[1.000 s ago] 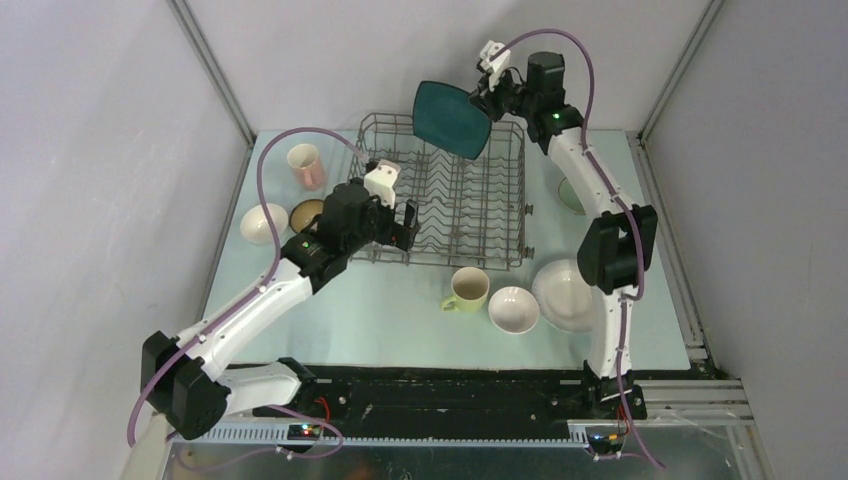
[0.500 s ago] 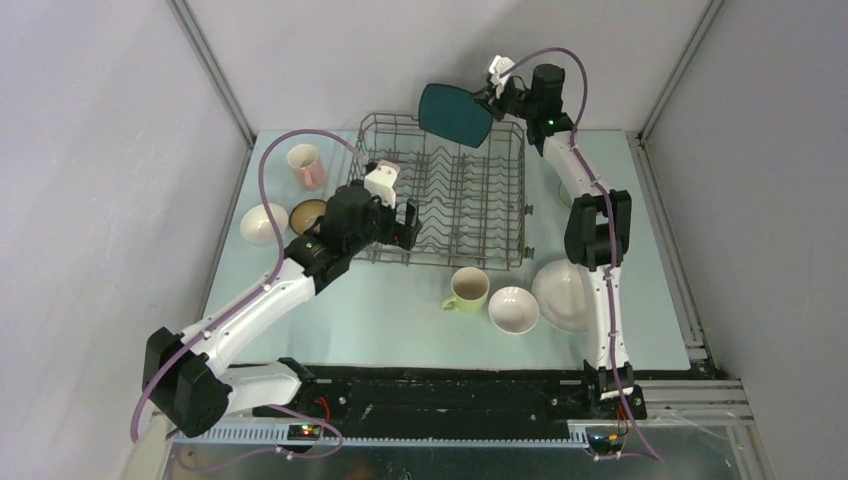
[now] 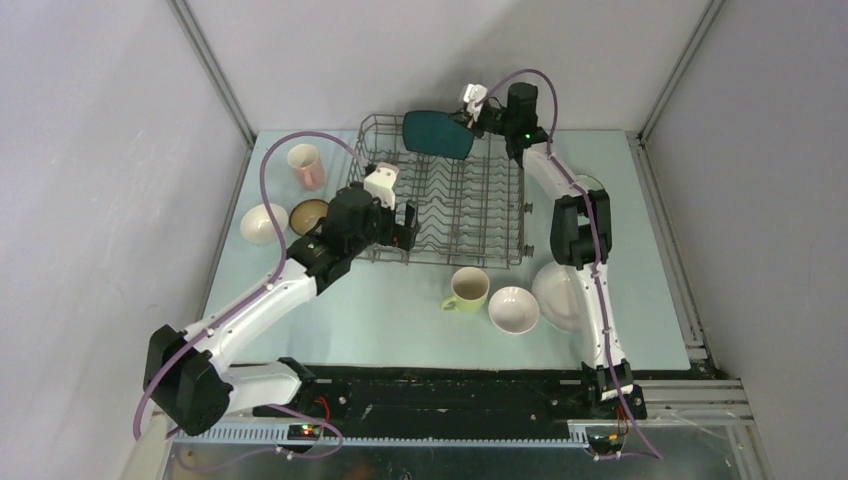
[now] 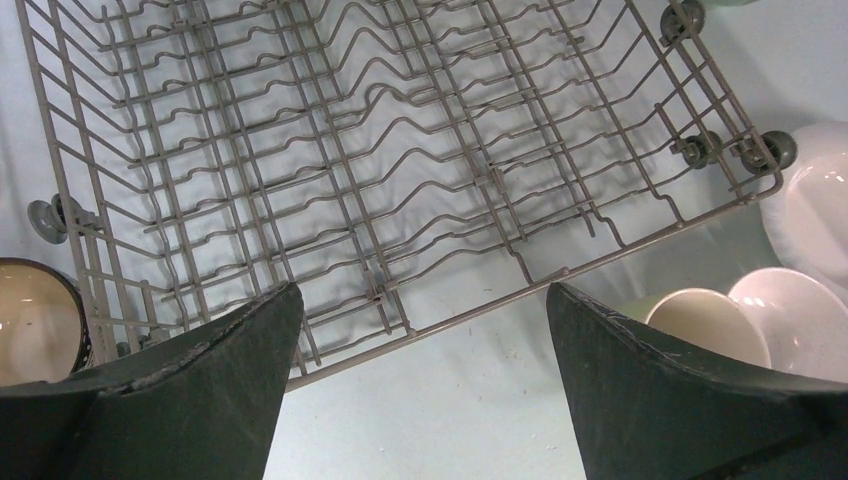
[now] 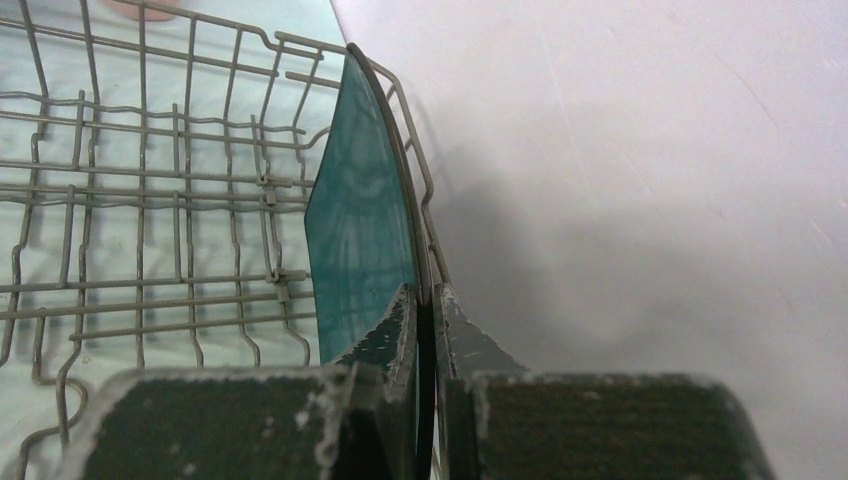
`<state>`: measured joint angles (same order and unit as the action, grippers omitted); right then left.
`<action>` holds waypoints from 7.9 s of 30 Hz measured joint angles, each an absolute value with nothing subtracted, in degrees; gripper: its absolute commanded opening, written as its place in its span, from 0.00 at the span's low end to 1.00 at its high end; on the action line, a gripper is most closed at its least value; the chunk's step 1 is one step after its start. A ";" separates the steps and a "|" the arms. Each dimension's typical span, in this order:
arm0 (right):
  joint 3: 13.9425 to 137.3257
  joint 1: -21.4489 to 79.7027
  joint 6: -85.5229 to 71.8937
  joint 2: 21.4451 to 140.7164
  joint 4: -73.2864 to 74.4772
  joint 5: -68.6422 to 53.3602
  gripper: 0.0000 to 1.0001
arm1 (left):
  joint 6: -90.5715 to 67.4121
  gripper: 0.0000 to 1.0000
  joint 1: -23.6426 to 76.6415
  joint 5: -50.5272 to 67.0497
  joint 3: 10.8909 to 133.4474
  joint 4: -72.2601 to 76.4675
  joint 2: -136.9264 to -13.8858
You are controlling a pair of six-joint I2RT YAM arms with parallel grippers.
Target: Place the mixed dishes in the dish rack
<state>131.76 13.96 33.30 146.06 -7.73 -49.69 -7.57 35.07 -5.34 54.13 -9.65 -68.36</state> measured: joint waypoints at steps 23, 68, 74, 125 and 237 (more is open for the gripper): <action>131.02 14.15 28.05 147.22 -13.47 -47.31 0.00 | -8.60 1.00 34.33 -4.75 53.30 -9.74 -70.02; 103.83 15.46 15.94 124.73 -24.01 -38.30 1.00 | -11.14 1.00 34.11 -5.89 50.78 -12.97 -62.37; 88.79 20.25 13.96 106.37 -23.92 -30.79 1.00 | -14.63 1.00 34.11 -5.89 45.84 -13.08 -51.72; 45.87 39.64 -21.50 50.15 26.50 4.32 1.00 | -34.17 0.88 56.53 -2.26 41.56 -5.76 -75.81; 36.03 45.34 -17.98 57.30 -36.49 -20.88 0.00 | -77.73 0.61 48.73 22.72 17.54 63.29 -56.88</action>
